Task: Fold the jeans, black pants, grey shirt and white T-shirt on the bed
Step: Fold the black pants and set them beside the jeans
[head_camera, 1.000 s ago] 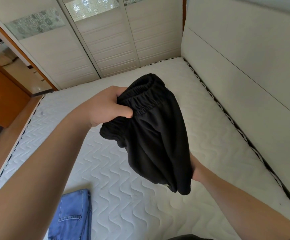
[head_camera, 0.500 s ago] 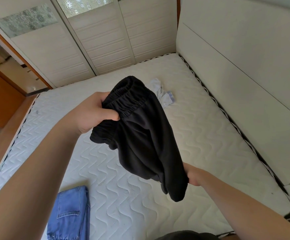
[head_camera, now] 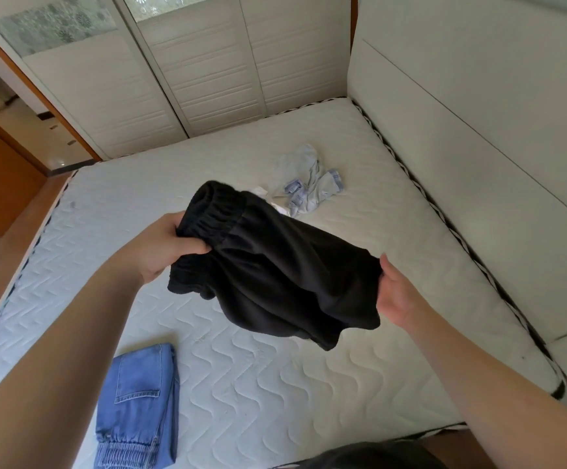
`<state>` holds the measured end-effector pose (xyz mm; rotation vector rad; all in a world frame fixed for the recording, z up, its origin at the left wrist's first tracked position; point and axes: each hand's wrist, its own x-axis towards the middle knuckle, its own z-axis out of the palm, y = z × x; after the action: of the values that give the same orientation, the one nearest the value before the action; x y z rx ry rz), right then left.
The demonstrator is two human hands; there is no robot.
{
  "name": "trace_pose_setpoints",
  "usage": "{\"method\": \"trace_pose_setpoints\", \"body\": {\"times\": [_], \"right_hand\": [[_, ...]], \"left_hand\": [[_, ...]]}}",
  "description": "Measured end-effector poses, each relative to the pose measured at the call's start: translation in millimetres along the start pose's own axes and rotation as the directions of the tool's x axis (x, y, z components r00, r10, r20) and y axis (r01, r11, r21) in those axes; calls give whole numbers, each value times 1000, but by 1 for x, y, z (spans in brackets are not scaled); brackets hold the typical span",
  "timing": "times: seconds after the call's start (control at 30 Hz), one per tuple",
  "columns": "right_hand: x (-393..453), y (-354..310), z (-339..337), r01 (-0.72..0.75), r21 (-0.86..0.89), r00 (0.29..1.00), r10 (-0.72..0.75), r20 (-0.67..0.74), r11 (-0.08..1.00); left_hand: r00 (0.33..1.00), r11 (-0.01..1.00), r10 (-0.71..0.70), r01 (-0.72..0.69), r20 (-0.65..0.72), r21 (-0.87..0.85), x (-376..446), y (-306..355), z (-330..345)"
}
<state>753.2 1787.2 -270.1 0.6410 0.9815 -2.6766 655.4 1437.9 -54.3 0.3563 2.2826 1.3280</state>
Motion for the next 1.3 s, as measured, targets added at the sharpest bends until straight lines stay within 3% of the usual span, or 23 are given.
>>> {"method": "trace_pose_setpoints", "body": {"times": [0.17, 0.27, 0.5, 0.73, 0.9, 1.07, 1.17, 1.3], "right_hand": [[-32, -14, -21, 175, -280, 965, -220, -140, 944], [-55, -14, -31, 228, -418, 938, -314, -149, 879], [-106, -8, -51, 223, -596, 899, -399, -181, 771], [-116, 3, -93, 49, -708, 819, -434, -375, 705], [-94, 6, -135, -72, -660, 810, -342, -476, 748], [-49, -7, -166, -166, -622, 801, -263, -538, 765], [-20, -13, -170, -258, -675, 783, -259, -565, 691], [18, -3, -162, -322, -760, 809, -253, -530, 565]], "left_hand": [[993, 990, -114, 113, -11, -86, -14, -89, 15], [985, 979, -168, 164, -28, -121, -23, -136, 38], [977, 940, -215, 206, -2, -272, -25, -198, 114], [927, 869, -361, 375, 104, -322, -30, -236, 192], [883, 828, -447, 470, 146, -307, -26, -256, 230], [832, 779, -555, 524, 9, -343, -10, -261, 263], [786, 755, -610, 536, -105, -378, -3, -266, 269], [786, 736, -612, 525, -87, -428, -11, -283, 269]]}}
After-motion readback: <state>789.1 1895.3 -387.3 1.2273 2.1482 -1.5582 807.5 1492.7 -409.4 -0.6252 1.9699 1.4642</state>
